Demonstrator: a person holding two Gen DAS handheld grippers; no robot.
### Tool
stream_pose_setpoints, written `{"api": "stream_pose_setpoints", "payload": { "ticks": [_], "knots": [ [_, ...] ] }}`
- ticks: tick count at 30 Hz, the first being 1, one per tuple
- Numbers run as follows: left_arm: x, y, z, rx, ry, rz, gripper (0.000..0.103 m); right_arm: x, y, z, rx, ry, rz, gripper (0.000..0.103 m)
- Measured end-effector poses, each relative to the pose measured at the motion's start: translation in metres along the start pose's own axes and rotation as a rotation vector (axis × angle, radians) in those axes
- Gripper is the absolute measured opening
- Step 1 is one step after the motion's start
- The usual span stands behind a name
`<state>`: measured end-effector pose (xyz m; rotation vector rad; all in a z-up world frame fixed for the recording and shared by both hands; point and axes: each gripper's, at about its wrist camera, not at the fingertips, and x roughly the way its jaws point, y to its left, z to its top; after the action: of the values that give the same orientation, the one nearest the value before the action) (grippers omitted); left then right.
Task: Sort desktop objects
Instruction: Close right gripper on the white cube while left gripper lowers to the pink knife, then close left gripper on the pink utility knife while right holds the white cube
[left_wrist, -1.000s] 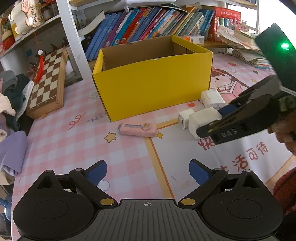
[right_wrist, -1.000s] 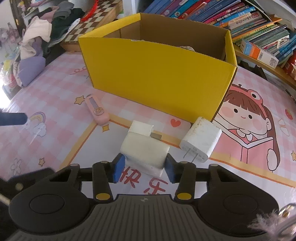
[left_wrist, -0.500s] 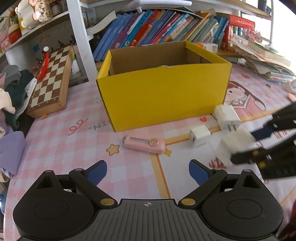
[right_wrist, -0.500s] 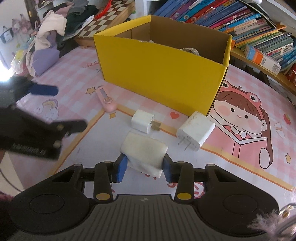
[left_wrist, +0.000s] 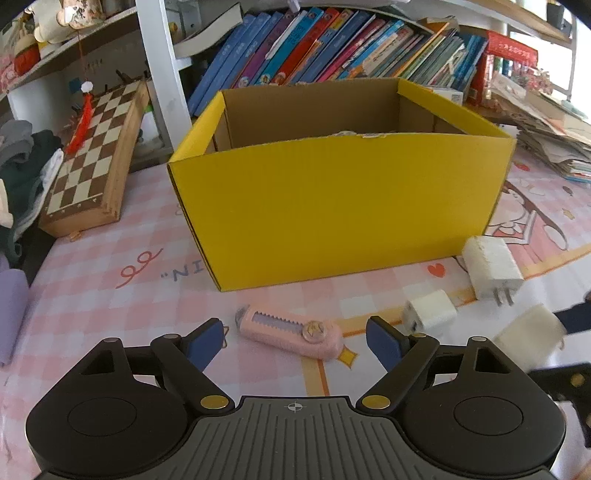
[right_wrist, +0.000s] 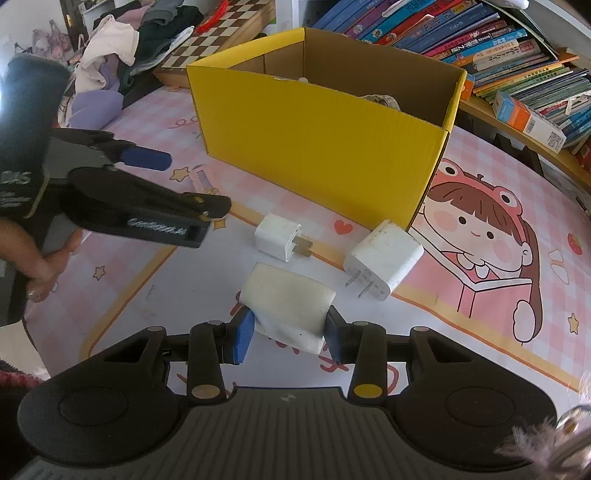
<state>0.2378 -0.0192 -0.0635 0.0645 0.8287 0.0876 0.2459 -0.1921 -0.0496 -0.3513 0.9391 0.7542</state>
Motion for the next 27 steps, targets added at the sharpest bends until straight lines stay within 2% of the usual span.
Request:
{"api": "stream_pose_setpoints", "payload": {
  "ticks": [5, 8, 11, 27],
  "knots": [
    [0.014, 0.006, 0.002, -0.039, 0.025, 0.007, 0.086, 0.001, -0.003, 0.0, 0.007, 0.004, 0.003, 0.038],
    [0.022, 0.011, 0.001, -0.065, 0.046, -0.001, 0.081, 0.002, -0.004, 0.001, 0.009, 0.006, 0.002, 0.038],
    [0.025, 0.015, 0.001, -0.065, 0.04, -0.021, 0.081, 0.003, -0.003, 0.001, 0.006, 0.009, 0.001, 0.038],
    [0.036, 0.034, -0.002, 0.123, 0.026, -0.207, 0.083, 0.003, 0.001, 0.001, 0.019, 0.025, -0.019, 0.038]
  ]
}}
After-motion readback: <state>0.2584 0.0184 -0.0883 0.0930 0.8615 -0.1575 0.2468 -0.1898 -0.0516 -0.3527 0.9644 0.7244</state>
